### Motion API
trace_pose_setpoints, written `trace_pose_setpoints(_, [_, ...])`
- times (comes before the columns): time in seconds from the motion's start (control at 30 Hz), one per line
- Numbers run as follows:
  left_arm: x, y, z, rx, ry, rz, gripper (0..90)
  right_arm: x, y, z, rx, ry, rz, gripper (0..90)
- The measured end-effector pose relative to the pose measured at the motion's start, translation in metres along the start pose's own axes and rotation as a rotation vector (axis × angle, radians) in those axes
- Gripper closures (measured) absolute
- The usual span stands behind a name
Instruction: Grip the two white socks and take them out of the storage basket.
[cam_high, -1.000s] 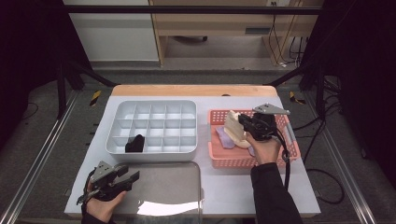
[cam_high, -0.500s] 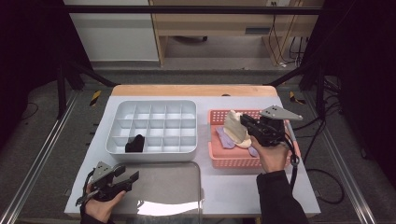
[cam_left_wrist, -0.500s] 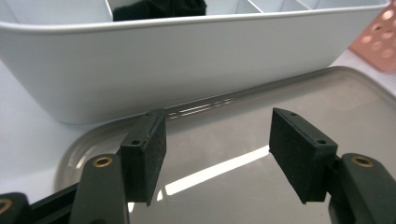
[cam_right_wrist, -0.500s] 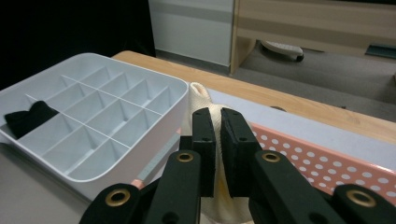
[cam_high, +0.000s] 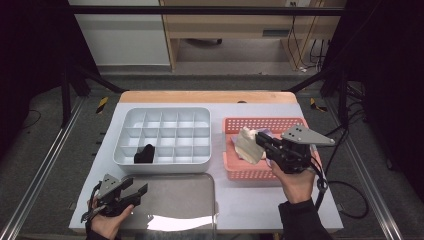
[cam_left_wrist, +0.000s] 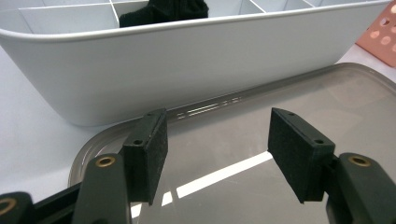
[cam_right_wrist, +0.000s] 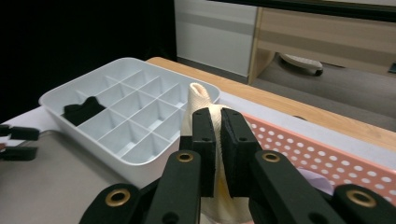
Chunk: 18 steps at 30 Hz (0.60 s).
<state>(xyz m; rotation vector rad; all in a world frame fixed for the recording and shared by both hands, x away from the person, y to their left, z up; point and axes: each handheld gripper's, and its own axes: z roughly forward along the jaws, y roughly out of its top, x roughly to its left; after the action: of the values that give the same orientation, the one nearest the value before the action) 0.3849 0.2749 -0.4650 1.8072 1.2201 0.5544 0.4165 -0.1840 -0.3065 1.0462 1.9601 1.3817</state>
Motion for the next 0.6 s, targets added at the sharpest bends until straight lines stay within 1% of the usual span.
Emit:
trace_pose_setpoints(0.03, [0.0, 0.0, 0.0, 0.001, -0.003, -0.001, 36.1, 0.006, -0.002, -0.005, -0.001, 0.018, -0.008, 84.9])
trace_pose_setpoints(0.1, [0.0, 0.0, 0.0, -0.001, -0.003, 0.0, 35.7, 0.008, -0.004, -0.006, -0.004, 0.024, -0.01, 84.8])
trace_pose_setpoints(0.13, [-0.001, 0.0, 0.0, -0.006, -0.003, 0.005, 35.7, 0.011, -0.006, -0.008, 0.0, 0.03, -0.016, 84.8])
trace_pose_setpoints(0.2, [-0.001, 0.0, 0.0, -0.006, -0.004, 0.0, 35.7, 0.016, -0.012, -0.012, 0.008, 0.044, -0.02, 84.8])
trace_pose_setpoints(0.23, [-0.001, 0.0, 0.0, -0.001, -0.009, -0.017, 35.8, 0.019, -0.019, -0.014, 0.017, 0.057, -0.015, 84.8])
trace_pose_setpoints(0.3, [0.0, 0.0, -0.001, 0.006, -0.013, -0.034, 35.8, 0.02, -0.022, -0.014, 0.019, 0.061, -0.016, 84.8])
trace_pose_setpoints(0.4, [-0.001, 0.0, -0.002, 0.004, -0.018, -0.041, 38.0, 0.023, -0.036, -0.015, 0.039, 0.081, 0.001, 84.8])
trace_pose_setpoints(0.43, [-0.002, 0.0, -0.003, 0.002, -0.019, -0.043, 38.5, 0.025, -0.046, -0.014, 0.054, 0.091, 0.005, 84.8])
trace_pose_setpoints(0.47, [-0.002, 0.001, -0.004, -0.001, -0.017, -0.04, 38.8, 0.025, -0.05, -0.014, 0.061, 0.095, 0.011, 84.8])
trace_pose_setpoints(0.5, [-0.002, 0.001, -0.004, -0.001, -0.017, -0.04, 38.9, 0.025, -0.05, -0.014, 0.061, 0.095, 0.011, 84.8])
trace_pose_setpoints(0.53, [-0.003, 0.001, -0.004, -0.004, -0.022, -0.045, 38.9, 0.026, -0.055, -0.013, 0.065, 0.1, 0.016, 84.8])
trace_pose_setpoints(0.57, [-0.003, 0.001, -0.004, -0.01, -0.021, -0.045, 39.1, 0.029, -0.065, -0.012, 0.079, 0.114, 0.028, 84.8])
trace_pose_setpoints(0.6, [-0.003, 0.001, -0.005, -0.015, -0.02, -0.042, 39.1, 0.029, -0.065, -0.012, 0.079, 0.114, 0.028, 84.8])
